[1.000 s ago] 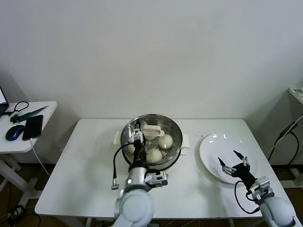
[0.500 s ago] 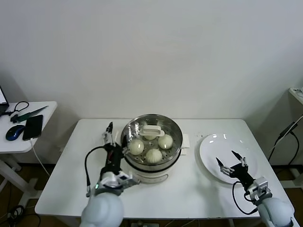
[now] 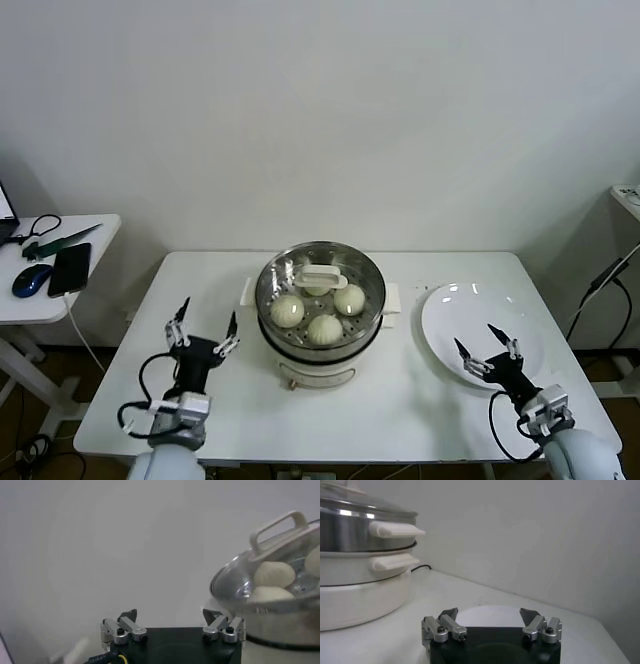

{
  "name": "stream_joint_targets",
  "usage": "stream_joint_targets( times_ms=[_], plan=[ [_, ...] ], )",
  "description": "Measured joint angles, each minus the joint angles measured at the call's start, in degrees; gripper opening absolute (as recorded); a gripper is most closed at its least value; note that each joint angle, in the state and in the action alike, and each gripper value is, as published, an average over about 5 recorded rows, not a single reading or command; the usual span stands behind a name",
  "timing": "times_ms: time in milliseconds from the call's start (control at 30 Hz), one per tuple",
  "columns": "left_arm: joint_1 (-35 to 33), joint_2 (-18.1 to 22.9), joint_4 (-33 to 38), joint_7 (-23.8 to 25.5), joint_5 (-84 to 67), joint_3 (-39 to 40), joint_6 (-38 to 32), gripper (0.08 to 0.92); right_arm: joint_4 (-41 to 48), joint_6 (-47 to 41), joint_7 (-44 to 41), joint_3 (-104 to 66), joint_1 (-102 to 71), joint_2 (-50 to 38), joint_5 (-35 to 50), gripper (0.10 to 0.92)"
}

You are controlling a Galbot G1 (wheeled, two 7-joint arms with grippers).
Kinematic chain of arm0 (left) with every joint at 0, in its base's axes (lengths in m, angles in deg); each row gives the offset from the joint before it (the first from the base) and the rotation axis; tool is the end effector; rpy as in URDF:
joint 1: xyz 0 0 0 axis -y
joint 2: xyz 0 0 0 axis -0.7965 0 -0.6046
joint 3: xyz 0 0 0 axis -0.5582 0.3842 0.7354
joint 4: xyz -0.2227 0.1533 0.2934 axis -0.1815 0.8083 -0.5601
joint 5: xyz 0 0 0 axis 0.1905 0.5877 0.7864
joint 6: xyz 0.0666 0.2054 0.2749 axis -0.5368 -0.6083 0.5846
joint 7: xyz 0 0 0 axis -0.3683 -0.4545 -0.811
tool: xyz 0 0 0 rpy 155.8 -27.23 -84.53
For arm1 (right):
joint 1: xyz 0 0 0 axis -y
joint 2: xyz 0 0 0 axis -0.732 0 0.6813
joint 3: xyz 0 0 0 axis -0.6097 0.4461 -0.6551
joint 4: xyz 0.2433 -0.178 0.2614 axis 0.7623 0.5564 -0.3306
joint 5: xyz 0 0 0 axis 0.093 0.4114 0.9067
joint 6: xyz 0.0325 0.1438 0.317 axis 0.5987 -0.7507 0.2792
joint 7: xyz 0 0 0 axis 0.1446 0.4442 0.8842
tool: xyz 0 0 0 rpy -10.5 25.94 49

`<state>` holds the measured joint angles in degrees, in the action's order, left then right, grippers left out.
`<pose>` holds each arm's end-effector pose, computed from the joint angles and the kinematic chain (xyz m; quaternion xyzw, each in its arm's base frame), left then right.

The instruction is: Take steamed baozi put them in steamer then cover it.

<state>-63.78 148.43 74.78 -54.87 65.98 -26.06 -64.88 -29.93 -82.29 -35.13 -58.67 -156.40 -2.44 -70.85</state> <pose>0.1701 0.0198 -0.3322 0.0203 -0.9657 -0.2541 0.0486 0.2221 -0.2247 -0.4141 0.1367 -0.9789 0.1038 0.1111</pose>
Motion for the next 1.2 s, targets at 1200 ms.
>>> stream_joint_targets(
  times_ms=[1200],
  plan=[
    [-6.4,2.4,-6.8,-3.0,-21.0,-5.1,-13.9,0.823,-2.5,1.7,-0.7,-3.4,-3.4,4.9,1.8,0.823]
  ],
)
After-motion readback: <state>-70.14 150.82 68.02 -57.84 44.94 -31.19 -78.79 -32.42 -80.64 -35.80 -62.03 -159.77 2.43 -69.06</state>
